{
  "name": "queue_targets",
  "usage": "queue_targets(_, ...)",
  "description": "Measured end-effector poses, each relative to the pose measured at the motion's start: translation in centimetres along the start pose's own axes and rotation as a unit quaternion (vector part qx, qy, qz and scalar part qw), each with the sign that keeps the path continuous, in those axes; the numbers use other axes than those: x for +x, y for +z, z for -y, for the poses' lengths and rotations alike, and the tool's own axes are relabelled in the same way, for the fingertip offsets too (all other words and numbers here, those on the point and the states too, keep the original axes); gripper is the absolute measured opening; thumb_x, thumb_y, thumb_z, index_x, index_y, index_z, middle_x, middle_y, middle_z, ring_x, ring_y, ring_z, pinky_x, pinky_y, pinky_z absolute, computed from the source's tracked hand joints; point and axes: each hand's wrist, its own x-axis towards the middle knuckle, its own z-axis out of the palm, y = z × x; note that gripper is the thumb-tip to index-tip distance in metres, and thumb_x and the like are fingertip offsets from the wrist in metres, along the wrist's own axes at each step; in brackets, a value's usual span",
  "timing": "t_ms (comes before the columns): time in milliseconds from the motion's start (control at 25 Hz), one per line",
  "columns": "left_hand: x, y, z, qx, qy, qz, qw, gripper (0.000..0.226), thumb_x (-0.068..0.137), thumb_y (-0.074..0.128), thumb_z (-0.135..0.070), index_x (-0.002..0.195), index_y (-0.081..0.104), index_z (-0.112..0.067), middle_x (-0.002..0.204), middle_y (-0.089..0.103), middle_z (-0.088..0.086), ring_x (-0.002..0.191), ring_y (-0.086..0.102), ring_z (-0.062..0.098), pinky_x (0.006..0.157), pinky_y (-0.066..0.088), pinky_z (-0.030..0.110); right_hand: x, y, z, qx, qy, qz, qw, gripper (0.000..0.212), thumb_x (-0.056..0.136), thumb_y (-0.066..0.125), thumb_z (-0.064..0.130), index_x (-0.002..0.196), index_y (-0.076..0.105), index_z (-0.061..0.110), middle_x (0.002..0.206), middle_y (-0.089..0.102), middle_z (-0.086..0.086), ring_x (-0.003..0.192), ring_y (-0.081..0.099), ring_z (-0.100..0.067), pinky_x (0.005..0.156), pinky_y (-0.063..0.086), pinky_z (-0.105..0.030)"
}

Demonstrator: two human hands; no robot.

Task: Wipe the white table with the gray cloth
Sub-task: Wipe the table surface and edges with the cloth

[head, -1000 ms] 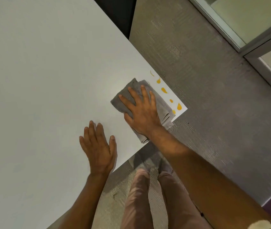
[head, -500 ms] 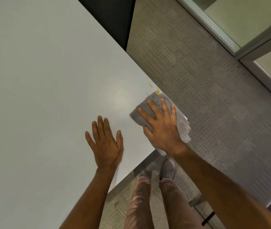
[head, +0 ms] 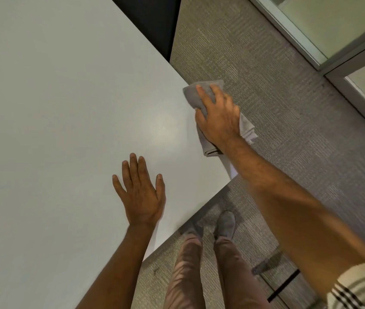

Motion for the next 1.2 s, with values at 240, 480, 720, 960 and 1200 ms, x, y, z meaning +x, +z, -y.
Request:
queue_targets(240,0.1,-0.1,-0.4,0.002,-0.009,0.004,1.000,0.070,0.107,0.031,-0.053,0.165,0.026,-0.013,0.176,0.019,0.008,0.163,0.015,0.029,0.130,0.010,0.061,-10.4,0.3,-4.2,-0.009,0.091,0.000,0.996,0.066,0.104,0.047,0.048,0.166,0.030,0.032,0.168,0.038,-0.013,0.138,0.051,-0.043,0.103,0.047,-0.062)
queue_targets(480,0.0,-0.5,-0.4,0.001,-0.012,0.014,1.000,0.071,0.107,0.021,-0.056,0.164,0.026,-0.013,0.176,0.019,0.009,0.163,0.016,0.031,0.129,0.013,0.062,-17.9,2.6,3.0,-0.100,-0.005,-0.011,0.995,0.063,0.110,0.039,0.051,0.168,0.028,0.028,0.176,0.023,-0.014,0.161,0.024,-0.046,0.124,0.027,-0.070)
queue_targets(720,0.1,-0.5,-0.5,-0.005,-0.008,0.003,1.000,0.075,0.107,0.011,-0.058,0.163,0.029,-0.012,0.174,0.024,0.012,0.161,0.021,0.034,0.128,0.016,0.063,-7.6,2.6,6.8,-0.054,-0.156,0.022,0.986,0.069,0.106,0.030,0.055,0.170,0.015,0.035,0.180,0.011,-0.008,0.165,0.012,-0.040,0.128,0.014,-0.069)
queue_targets(960,0.0,-0.1,-0.3,-0.004,-0.002,0.000,1.000,0.071,0.107,0.019,-0.056,0.163,0.029,-0.013,0.174,0.024,0.011,0.162,0.019,0.032,0.129,0.014,0.062,-2.3,0.6,0.7,-0.052,-0.010,0.001,0.999,0.068,0.106,0.034,0.056,0.169,0.018,0.036,0.178,0.021,-0.008,0.159,0.029,-0.041,0.124,0.027,-0.069)
queue_targets(1200,0.2,-0.4,-0.2,-0.003,-0.007,0.012,1.000,0.073,0.107,0.017,-0.057,0.165,0.025,-0.014,0.175,0.020,0.010,0.163,0.017,0.032,0.129,0.013,0.063,-15.4,1.6,-0.8,-0.084,0.020,0.009,0.996,0.066,0.110,0.030,0.057,0.170,0.019,0.031,0.178,0.018,-0.013,0.162,0.021,-0.045,0.125,0.024,-0.070)
